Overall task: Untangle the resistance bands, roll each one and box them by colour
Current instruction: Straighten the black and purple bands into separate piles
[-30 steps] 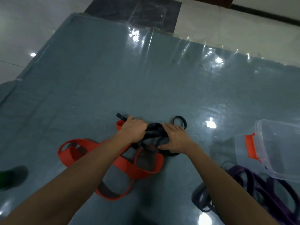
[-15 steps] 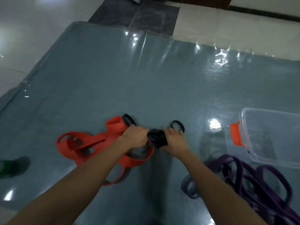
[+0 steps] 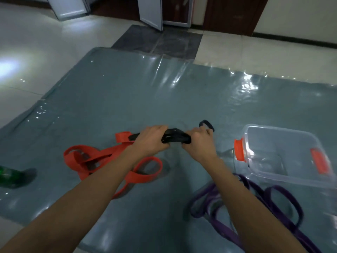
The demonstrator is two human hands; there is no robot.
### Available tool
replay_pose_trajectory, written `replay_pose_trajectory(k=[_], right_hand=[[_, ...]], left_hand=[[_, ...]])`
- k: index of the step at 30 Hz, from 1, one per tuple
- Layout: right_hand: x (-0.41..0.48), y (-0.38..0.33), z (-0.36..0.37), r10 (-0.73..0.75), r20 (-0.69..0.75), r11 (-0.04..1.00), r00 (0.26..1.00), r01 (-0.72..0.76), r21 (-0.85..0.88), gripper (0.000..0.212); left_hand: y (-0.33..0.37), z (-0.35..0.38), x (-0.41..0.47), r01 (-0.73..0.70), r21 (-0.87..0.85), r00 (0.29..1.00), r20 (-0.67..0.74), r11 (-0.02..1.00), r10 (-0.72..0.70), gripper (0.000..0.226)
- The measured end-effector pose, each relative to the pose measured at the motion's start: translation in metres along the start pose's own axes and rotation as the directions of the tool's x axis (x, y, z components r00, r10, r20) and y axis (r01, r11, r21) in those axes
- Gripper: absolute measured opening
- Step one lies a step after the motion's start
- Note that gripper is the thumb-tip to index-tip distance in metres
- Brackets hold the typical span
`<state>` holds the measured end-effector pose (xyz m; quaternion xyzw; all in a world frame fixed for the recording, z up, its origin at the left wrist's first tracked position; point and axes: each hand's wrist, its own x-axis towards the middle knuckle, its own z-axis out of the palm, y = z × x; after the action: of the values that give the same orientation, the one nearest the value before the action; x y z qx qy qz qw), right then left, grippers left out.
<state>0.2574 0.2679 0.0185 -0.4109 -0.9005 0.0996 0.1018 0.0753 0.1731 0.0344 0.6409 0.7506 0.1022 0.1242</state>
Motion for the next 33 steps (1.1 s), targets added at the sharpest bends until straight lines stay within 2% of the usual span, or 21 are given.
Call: replay_pose_trajectory(k=[4, 12, 17, 19, 22, 26, 28, 33], right_hand=[[-0.034, 0.006, -0.021, 0.052, -0.094, 0.998, 0.994, -0.056, -0.031, 0.015], [-0.123, 0.018, -0.046, 0.182, -0.179, 0.983, 0.967, -0.183, 0.012, 0.014], [-0.175, 0.043, -0.076, 0.261, -0.278, 0.965, 0.924, -0.261, 0.037, 0.023], [-0.199, 0.058, -0.089, 0.317, -0.316, 0.946, 0.894, -0.32, 0.043, 0.031], [-0.241, 0.088, -0.11, 0.417, -0.372, 0.904, 0.829, -0.419, 0.081, 0.031], [-0.308, 0.139, -0.137, 0.508, -0.43, 0.85, 0.746, -0.514, 0.111, 0.032], [-0.347, 0.165, -0.148, 0.546, -0.429, 0.825, 0.72, -0.551, 0.123, 0.033], [-0.459, 0.234, -0.17, 0.65, -0.429, 0.735, 0.627, -0.662, 0.146, 0.032]], left_hand=[[0.027, -0.008, -0.006, -0.081, -0.08, 0.995, -0.07, 0.993, 0.076, 0.031], [0.077, 0.016, -0.024, -0.223, -0.194, 0.972, 0.034, 0.955, 0.234, 0.036], [0.135, 0.019, -0.03, -0.354, -0.265, 0.93, -0.002, 0.897, 0.367, 0.044], [0.168, 0.019, -0.028, -0.421, -0.287, 0.899, -0.002, 0.86, 0.439, 0.044], [0.228, 0.019, -0.025, -0.524, -0.281, 0.832, 0.031, 0.804, 0.553, 0.041], [0.32, 0.035, -0.028, -0.607, -0.24, 0.761, 0.099, 0.758, 0.641, 0.025], [0.368, 0.047, -0.037, -0.65, -0.246, 0.711, 0.139, 0.719, 0.69, 0.018], [0.495, 0.085, -0.073, -0.748, -0.233, 0.589, 0.198, 0.621, 0.784, 0.017]])
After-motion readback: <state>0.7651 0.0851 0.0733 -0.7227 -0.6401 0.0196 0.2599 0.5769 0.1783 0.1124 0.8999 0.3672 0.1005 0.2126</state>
